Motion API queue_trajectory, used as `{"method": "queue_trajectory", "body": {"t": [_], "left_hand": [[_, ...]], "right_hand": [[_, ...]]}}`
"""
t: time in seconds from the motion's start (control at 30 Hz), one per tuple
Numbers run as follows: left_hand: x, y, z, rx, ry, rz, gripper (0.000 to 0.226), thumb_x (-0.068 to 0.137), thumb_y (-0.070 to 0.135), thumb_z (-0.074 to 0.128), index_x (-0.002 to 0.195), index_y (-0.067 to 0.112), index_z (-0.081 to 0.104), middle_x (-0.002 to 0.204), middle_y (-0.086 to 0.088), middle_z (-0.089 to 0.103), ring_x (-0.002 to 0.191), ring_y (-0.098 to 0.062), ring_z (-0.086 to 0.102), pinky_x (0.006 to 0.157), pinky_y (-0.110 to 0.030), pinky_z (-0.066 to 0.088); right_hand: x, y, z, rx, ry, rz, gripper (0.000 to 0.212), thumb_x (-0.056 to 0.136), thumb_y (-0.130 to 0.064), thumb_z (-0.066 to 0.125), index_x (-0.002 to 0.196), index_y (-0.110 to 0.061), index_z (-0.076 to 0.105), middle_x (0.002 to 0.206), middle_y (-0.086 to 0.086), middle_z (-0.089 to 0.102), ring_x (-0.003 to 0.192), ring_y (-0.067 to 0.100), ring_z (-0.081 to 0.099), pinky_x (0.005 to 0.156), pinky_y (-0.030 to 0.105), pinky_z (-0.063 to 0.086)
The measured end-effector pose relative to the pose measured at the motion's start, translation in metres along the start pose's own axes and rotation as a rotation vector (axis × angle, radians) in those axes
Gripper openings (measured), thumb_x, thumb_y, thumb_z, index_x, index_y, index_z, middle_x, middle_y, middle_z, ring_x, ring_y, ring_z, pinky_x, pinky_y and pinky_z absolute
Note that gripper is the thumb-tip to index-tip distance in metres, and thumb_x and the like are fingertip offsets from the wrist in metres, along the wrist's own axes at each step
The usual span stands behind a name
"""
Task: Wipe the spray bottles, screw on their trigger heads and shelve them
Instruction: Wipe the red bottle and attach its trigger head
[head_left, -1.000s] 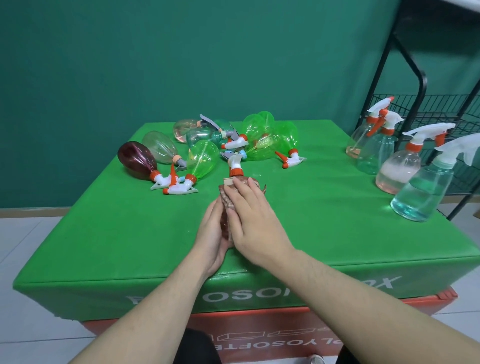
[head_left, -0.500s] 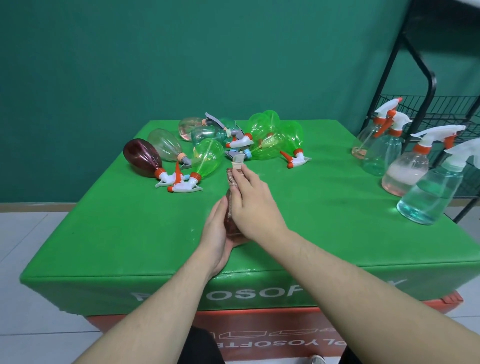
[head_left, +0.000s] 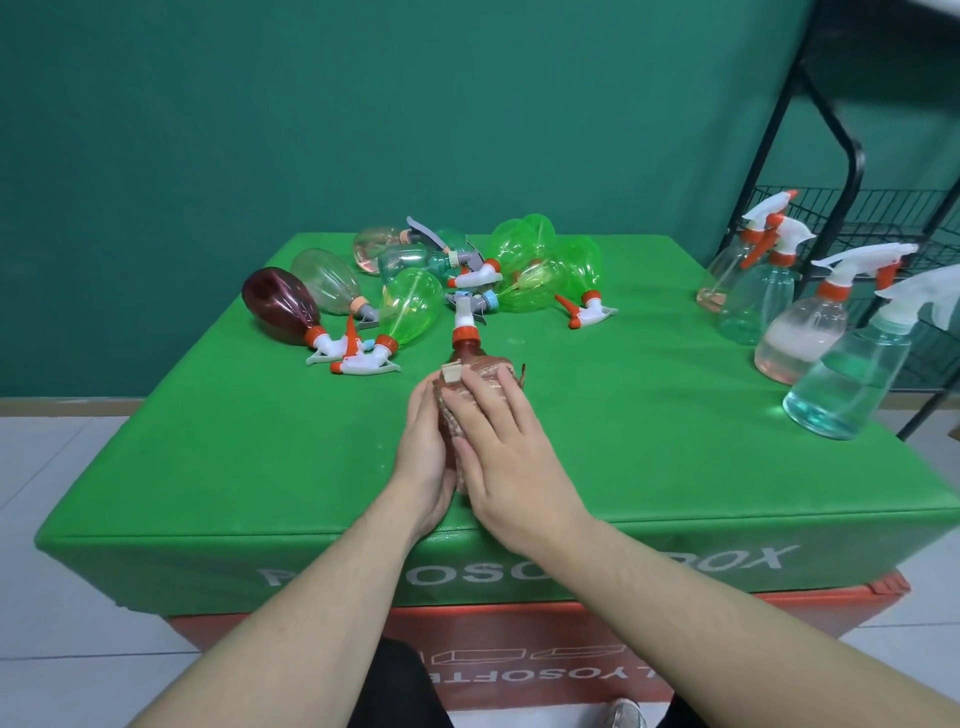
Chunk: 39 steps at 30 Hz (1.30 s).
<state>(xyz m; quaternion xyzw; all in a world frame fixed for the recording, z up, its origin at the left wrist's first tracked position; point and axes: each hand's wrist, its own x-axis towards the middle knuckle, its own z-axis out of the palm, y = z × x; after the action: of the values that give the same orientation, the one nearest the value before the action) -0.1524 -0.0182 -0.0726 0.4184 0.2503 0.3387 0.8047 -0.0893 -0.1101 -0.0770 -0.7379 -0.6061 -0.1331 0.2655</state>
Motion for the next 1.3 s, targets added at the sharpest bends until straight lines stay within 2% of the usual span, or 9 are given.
{"method": "queue_trajectory", "body": {"t": [0.17, 0.27, 0.4, 0.57, 0.7, 0.83, 1.03, 1.17, 1.3], "left_hand": [[0.002, -0.001, -0.002, -0.02, 0.046, -0.007, 0.033, 0.109, 0.036, 0.047, 0.138, 0.02, 0.052, 0.123, -0.02, 0.072, 0.117, -0.039, 0.068, 0.107, -0.052, 0.052], [0.003, -0.001, -0.003, -0.006, 0.026, -0.029, 0.055, 0.101, 0.053, 0.052, 0.144, 0.019, 0.049, 0.126, -0.019, 0.071, 0.118, -0.036, 0.069, 0.109, -0.05, 0.051], [0.006, -0.001, -0.006, -0.011, -0.069, -0.057, 0.091, 0.083, 0.065, 0.073, 0.149, 0.01, 0.045, 0.138, -0.02, 0.064, 0.129, -0.033, 0.063, 0.113, -0.047, 0.048], [0.006, 0.001, -0.007, -0.055, -0.099, -0.057, 0.054, 0.107, 0.047, 0.045, 0.147, 0.013, 0.055, 0.143, -0.01, 0.063, 0.135, -0.024, 0.058, 0.116, -0.041, 0.041], [0.002, 0.007, -0.007, -0.07, -0.092, -0.098, 0.044, 0.108, 0.043, 0.04, 0.143, 0.023, 0.059, 0.132, -0.003, 0.071, 0.115, -0.017, 0.07, 0.082, -0.036, 0.062], [0.002, 0.007, -0.007, -0.055, -0.094, -0.122, 0.046, 0.106, 0.045, 0.042, 0.142, 0.022, 0.058, 0.124, -0.006, 0.074, 0.095, -0.021, 0.075, 0.065, -0.043, 0.061], [0.003, 0.005, -0.008, -0.047, -0.075, -0.109, 0.046, 0.107, 0.047, 0.039, 0.14, 0.023, 0.06, 0.124, -0.007, 0.074, 0.098, -0.021, 0.074, 0.063, -0.041, 0.06], [0.003, 0.002, -0.007, 0.001, -0.053, -0.081, 0.045, 0.105, 0.055, 0.042, 0.139, 0.032, 0.059, 0.128, -0.001, 0.073, 0.111, -0.018, 0.072, 0.071, -0.041, 0.061], [0.001, 0.002, -0.005, 0.035, -0.05, -0.032, 0.044, 0.099, 0.055, 0.053, 0.136, 0.031, 0.058, 0.125, 0.003, 0.074, 0.114, -0.015, 0.071, 0.07, -0.031, 0.061]], "right_hand": [[-0.016, 0.0, 0.001, -0.013, -0.027, -0.065, 0.054, 0.1, -0.022, 0.04, 0.153, -0.02, 0.039, 0.163, 0.0, 0.029, 0.154, 0.032, 0.012, 0.12, 0.057, 0.025], [-0.015, 0.0, 0.0, -0.005, -0.011, -0.054, 0.052, 0.101, -0.022, 0.041, 0.153, -0.02, 0.039, 0.162, 0.0, 0.031, 0.154, 0.03, 0.013, 0.12, 0.055, 0.025], [-0.002, -0.002, -0.004, 0.023, 0.033, -0.021, 0.047, 0.104, -0.029, 0.038, 0.15, -0.021, 0.046, 0.159, 0.0, 0.037, 0.152, 0.028, 0.021, 0.121, 0.051, 0.025], [0.025, -0.006, -0.009, 0.055, 0.018, 0.063, 0.054, 0.102, -0.034, 0.03, 0.151, -0.018, 0.046, 0.16, 0.004, 0.037, 0.152, 0.029, 0.02, 0.124, 0.046, 0.018], [0.047, -0.006, -0.013, 0.134, -0.032, 0.155, 0.056, 0.101, -0.038, 0.026, 0.151, -0.02, 0.045, 0.163, 0.004, 0.03, 0.153, 0.028, 0.017, 0.123, 0.051, 0.018], [0.068, -0.007, -0.022, 0.177, -0.043, 0.321, 0.049, 0.106, -0.031, 0.036, 0.154, -0.023, 0.039, 0.168, -0.002, 0.015, 0.154, 0.028, 0.01, 0.125, 0.051, 0.011], [0.069, -0.012, -0.02, 0.189, -0.02, 0.301, 0.048, 0.106, -0.026, 0.039, 0.153, -0.016, 0.041, 0.164, 0.0, 0.027, 0.145, 0.023, 0.025, 0.121, 0.031, 0.016], [0.061, -0.013, -0.02, 0.202, -0.018, 0.253, 0.044, 0.106, -0.022, 0.04, 0.148, -0.013, 0.049, 0.161, 0.002, 0.035, 0.144, 0.019, 0.029, 0.118, 0.026, 0.016], [0.045, -0.012, -0.013, 0.147, 0.078, 0.137, 0.045, 0.104, -0.021, 0.037, 0.143, -0.006, 0.054, 0.152, 0.008, 0.048, 0.144, 0.019, 0.032, 0.122, 0.037, 0.023]]}}
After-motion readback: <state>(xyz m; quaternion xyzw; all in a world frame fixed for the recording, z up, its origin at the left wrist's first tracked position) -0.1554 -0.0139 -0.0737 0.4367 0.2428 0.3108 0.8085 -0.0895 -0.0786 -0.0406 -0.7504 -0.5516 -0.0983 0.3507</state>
